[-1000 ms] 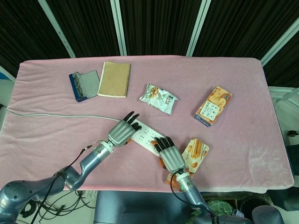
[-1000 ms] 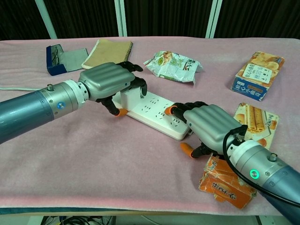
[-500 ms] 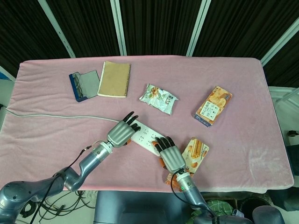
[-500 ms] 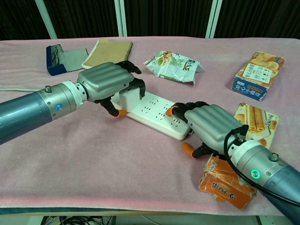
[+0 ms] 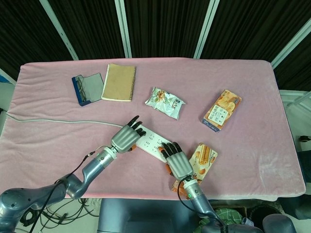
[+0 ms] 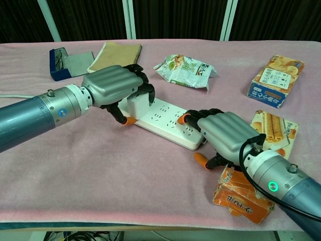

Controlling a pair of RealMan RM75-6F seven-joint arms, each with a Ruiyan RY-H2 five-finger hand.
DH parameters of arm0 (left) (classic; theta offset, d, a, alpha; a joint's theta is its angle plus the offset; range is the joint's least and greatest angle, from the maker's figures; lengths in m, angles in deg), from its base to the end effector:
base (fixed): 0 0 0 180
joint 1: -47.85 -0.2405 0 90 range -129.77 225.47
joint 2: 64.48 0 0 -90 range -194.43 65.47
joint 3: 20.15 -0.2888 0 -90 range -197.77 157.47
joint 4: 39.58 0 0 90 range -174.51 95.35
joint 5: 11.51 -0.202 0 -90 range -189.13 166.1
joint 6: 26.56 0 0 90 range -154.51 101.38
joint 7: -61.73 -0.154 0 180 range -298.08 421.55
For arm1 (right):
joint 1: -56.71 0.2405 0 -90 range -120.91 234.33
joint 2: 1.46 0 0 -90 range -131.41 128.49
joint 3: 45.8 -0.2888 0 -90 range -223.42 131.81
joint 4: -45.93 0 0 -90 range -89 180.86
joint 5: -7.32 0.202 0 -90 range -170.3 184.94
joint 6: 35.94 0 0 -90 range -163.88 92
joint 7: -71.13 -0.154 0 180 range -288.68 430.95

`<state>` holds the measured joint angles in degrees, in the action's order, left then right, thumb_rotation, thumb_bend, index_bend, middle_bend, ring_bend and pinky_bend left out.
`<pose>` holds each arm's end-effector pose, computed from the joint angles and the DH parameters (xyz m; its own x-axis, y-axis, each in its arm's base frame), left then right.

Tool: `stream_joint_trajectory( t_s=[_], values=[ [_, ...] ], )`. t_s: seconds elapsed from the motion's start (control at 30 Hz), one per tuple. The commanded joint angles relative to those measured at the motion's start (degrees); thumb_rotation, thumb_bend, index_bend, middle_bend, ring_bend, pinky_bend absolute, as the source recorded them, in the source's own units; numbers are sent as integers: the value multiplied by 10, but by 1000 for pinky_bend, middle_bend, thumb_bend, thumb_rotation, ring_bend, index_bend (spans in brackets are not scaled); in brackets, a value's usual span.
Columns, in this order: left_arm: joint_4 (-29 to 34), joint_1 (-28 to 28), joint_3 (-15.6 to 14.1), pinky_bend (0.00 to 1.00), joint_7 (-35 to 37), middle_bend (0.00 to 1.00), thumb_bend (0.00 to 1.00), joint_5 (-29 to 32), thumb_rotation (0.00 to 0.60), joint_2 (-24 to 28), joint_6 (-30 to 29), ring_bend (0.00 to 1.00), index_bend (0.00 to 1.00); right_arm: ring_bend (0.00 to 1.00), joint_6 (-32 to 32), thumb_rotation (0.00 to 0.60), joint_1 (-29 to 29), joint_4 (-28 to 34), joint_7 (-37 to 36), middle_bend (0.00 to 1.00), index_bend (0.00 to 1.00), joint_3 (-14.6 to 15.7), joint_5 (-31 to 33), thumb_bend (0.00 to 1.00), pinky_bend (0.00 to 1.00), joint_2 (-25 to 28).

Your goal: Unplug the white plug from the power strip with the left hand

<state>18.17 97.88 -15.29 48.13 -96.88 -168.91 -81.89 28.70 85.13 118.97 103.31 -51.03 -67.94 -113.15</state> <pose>-0.1328 0.3858 -0.0929 0.6638 0.0165 0.7477 0.5641 -0.6675 -0.4860 -0.1775 -0.2739 -0.1239 0.5055 -0.2138 0.8359 -0.8310 -0.3814 0.4050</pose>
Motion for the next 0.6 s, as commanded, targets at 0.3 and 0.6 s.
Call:
stream_joint_trajectory(
  t_s=[0.3, 0.6],
  values=[
    [-3, 0, 3, 123, 0, 618, 635, -5, 600, -4, -14, 234, 591, 128, 0, 600, 0, 4, 2, 110, 183, 0, 0, 357, 111, 3],
    [23, 3, 10, 125, 11, 628, 646, 13, 600, 13, 14, 244, 608, 128, -2, 600, 1, 9, 4, 110, 185, -1, 3, 357, 111, 6]
  ],
)
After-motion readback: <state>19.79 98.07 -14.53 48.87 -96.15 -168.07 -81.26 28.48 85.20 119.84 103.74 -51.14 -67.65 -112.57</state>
